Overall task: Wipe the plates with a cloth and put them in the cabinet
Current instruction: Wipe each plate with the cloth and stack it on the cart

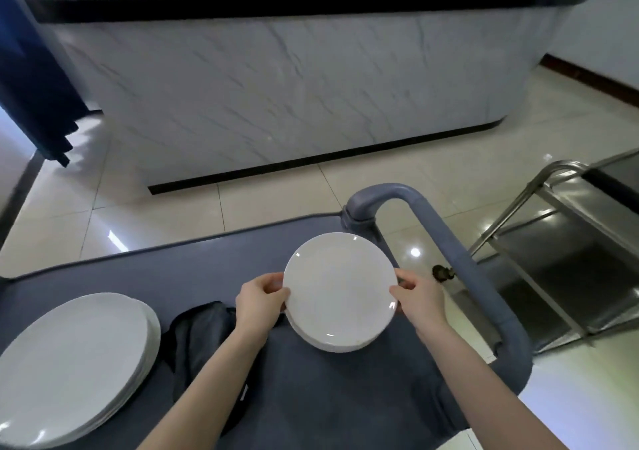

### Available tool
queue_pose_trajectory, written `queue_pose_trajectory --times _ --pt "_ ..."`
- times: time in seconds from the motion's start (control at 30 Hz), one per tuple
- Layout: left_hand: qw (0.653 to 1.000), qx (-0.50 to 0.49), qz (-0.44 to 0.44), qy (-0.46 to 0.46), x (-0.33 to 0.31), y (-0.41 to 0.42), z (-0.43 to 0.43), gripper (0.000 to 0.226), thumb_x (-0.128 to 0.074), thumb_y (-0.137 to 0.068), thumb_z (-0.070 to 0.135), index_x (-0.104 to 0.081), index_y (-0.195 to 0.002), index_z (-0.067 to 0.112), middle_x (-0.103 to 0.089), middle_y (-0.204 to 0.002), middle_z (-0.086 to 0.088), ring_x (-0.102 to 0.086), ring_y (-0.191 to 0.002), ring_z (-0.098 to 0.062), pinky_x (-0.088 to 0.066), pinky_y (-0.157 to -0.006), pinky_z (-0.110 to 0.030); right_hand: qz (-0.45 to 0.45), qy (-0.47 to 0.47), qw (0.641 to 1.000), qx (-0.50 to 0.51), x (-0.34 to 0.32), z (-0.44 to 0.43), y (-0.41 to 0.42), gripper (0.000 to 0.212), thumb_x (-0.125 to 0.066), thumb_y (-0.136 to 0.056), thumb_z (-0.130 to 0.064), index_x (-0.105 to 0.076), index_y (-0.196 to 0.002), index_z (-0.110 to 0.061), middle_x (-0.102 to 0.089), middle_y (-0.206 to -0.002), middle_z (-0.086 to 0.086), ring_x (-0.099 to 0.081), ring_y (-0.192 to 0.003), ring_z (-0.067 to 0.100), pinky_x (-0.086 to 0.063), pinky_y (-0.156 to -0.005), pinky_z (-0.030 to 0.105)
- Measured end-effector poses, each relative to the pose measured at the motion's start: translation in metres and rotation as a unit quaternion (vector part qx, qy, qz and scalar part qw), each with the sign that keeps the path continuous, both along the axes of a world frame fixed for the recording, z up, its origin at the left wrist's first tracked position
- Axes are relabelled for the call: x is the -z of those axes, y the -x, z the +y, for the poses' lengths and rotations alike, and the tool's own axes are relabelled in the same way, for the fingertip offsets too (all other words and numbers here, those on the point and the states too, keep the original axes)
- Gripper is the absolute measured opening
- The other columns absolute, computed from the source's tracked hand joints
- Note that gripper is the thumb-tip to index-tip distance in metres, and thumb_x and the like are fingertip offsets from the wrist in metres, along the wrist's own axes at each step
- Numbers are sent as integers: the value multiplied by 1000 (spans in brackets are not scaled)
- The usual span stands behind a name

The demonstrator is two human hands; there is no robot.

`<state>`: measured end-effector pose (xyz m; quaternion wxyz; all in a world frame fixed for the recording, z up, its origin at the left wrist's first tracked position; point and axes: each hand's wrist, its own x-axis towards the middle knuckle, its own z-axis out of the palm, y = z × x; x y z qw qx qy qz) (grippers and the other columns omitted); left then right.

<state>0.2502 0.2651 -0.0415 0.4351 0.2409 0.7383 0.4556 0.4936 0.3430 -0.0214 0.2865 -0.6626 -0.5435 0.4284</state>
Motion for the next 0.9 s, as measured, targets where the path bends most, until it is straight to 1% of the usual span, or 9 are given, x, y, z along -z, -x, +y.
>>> queue_pose_trajectory --times 0.13,0.23,0.43,0.57,0.63,0.67,0.73,0.8,0.9 --pt "1000 4 -11 9 10 -4 4 40 -58 -82 -5 -78 -101 24 -79 -92 4 -75 -91 -27 -62 -86 -44 -15 -5 1000 -16 12 6 -1 36 -59 -82 2 -75 -90 -29 -60 -59 -16 -59 -69 17 -59 -77 44" --pt "999 -18 -33 5 13 -5 4 39 -58 -82 -11 -77 -100 18 -79 -95 -1 -76 -90 -27 -63 -83 -39 -28 -9 999 -32 19 7 -1 33 -60 -83 0 -76 -93 -27 -59 -55 -17 -57 -67 15 -59 -74 41" --pt "1000 3 -26 11 16 -6 -1 43 -53 -86 -9 -78 -99 24 -79 -94 4 -74 -90 -19 -59 -86 -34 -93 -31 994 -55 24 8 2 23 -59 -84 -1 -74 -89 -18 -56 -67 7 -50 -73 23 -40 -60 27" --pt "998 52 -18 -3 15 -5 -2 49 -53 -90 -5 -76 -89 39 -78 -87 11 -70 -76 -4 -54 -69 -16 -131 -30 989 -62 28 6 4 21 -58 -89 -5 -72 -95 -20 -58 -84 15 -51 -74 22 -36 -57 18" --pt "997 79 -9 2 15 -1 -3 50 -55 -91 0 -75 -87 46 -76 -84 14 -66 -70 0 -51 -65 -13 -139 -31 988 -62 28 5 6 28 -58 -91 -6 -70 -109 -23 -57 -89 14 -52 -78 24 -38 -61 19" --pt "996 86 -10 5 14 2 -5 48 -57 -92 3 -75 -89 47 -75 -83 13 -65 -71 -2 -51 -66 -15 -140 -30 988 -53 27 3 8 35 -58 -91 -6 -66 -122 -21 -56 -94 13 -53 -81 24 -40 -69 21" --pt "997 77 -14 9 11 10 -10 36 -60 -93 8 -71 -106 40 -72 -87 9 -64 -76 -9 -52 -70 -19 -151 -48 987 -32 23 -3 14 49 -60 -93 -10 -51 -141 -19 -52 -103 10 -53 -85 20 -40 -81 25" --pt "999 52 1 4 7 23 -21 31 -61 -95 11 -66 -118 31 -69 -92 3 -64 -76 -12 -53 -71 -24 -180 -111 977 -37 16 -13 27 49 -61 -93 -14 -51 -140 -22 -47 -107 3 -51 -90 16 -41 -81 26" --pt "999 14 21 -25 0 52 -45 25 -59 -96 5 -72 -109 23 -73 -89 -4 -65 -72 -14 -52 -66 -26 -162 -164 969 -88 5 -29 63 37 -63 -92 -14 -61 -127 -25 -46 -108 -5 -51 -96 13 -48 -88 29"
